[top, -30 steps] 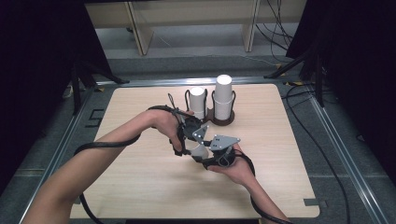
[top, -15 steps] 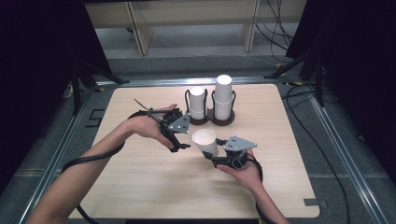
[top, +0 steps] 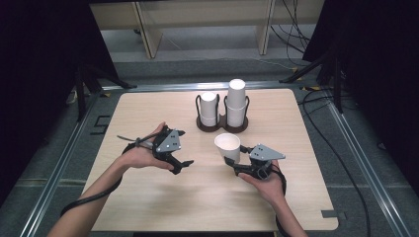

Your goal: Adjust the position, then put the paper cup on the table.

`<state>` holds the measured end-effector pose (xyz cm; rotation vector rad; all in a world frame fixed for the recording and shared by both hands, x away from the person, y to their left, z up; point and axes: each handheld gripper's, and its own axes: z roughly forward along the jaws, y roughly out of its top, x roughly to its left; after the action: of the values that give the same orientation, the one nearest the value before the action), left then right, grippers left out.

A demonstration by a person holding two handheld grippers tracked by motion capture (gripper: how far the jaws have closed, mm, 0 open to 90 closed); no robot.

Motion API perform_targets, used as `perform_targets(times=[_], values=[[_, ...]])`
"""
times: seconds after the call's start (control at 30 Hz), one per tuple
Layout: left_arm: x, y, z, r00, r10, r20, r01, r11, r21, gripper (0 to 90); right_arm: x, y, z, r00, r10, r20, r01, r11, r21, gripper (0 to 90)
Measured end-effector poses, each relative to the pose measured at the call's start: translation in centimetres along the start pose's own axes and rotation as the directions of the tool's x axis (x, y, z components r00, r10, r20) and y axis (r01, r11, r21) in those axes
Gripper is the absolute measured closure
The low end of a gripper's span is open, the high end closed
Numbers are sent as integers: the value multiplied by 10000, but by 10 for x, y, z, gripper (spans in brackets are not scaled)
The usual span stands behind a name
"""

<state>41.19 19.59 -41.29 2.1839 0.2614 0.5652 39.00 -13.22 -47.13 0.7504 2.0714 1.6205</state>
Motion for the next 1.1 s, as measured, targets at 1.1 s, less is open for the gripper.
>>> perform_targets(times=[1.1], values=[[-34,-98,-30,8047,-4819,-3468,3558,8590,-3680,1,-31,-8,-60,9819,818,1709,-703,9949,-722,359]])
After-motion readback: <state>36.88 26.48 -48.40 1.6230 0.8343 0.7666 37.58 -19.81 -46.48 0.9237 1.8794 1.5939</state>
